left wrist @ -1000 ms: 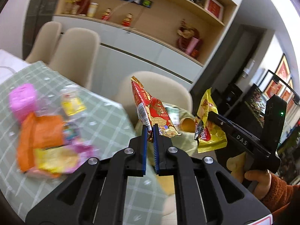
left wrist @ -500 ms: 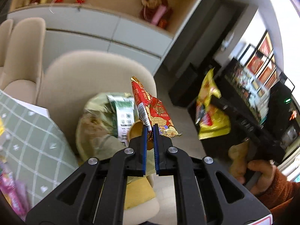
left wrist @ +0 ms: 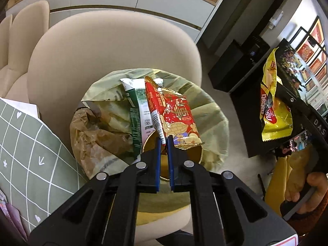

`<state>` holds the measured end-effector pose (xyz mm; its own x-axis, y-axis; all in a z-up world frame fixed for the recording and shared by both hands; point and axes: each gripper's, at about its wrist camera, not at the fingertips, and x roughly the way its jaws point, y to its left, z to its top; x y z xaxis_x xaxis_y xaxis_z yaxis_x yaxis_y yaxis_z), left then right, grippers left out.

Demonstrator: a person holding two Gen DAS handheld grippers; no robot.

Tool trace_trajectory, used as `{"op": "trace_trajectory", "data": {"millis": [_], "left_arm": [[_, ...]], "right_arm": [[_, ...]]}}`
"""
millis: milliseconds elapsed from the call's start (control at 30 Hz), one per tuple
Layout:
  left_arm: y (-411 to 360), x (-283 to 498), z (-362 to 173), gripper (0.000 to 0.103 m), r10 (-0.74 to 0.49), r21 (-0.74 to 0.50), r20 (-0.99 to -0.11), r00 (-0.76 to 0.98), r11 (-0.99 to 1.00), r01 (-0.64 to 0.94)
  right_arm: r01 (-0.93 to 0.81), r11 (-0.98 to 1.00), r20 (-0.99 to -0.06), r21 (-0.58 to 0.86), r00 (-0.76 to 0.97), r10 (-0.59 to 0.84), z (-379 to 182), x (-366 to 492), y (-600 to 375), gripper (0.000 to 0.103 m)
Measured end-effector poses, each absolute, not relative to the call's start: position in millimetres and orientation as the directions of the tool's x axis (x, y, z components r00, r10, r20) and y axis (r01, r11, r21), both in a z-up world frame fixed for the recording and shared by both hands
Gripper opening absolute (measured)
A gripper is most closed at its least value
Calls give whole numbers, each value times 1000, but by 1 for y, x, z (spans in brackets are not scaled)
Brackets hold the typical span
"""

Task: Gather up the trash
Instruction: 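Carry both snack bags over the trash bag on the chair, then open the left tool to drop the red bag while the right tool drops the yellow bag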

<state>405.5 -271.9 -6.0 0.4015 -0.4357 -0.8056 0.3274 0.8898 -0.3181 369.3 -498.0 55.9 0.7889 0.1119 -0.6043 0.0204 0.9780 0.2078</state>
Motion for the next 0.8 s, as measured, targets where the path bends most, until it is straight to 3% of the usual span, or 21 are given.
{"op": "trace_trajectory", "data": {"millis": [133,267,467,633,800], "left_arm": [[-271,412,-10,8,-439,-341,-809,392,892,295],[-265,405,-2,33,-452,-356,-792,410,888,291],[-250,384,19,47,-462,-376,-748,475,886,270],[-240,363,31,50,-405,-323,-732,547,914,244],[-219,354,34,53,-391,-350,-721,573,918,187]], "right_arm": [[-24,976,-614,216,774,155,50,378,-487,13],[-66,973,-613,219,767,190,48,387,-475,13],[-141,967,-625,213,741,246,40,405,-448,13],[-188,963,-655,191,707,268,27,423,-429,13],[-211,963,-680,166,683,267,15,435,-417,13]]}}
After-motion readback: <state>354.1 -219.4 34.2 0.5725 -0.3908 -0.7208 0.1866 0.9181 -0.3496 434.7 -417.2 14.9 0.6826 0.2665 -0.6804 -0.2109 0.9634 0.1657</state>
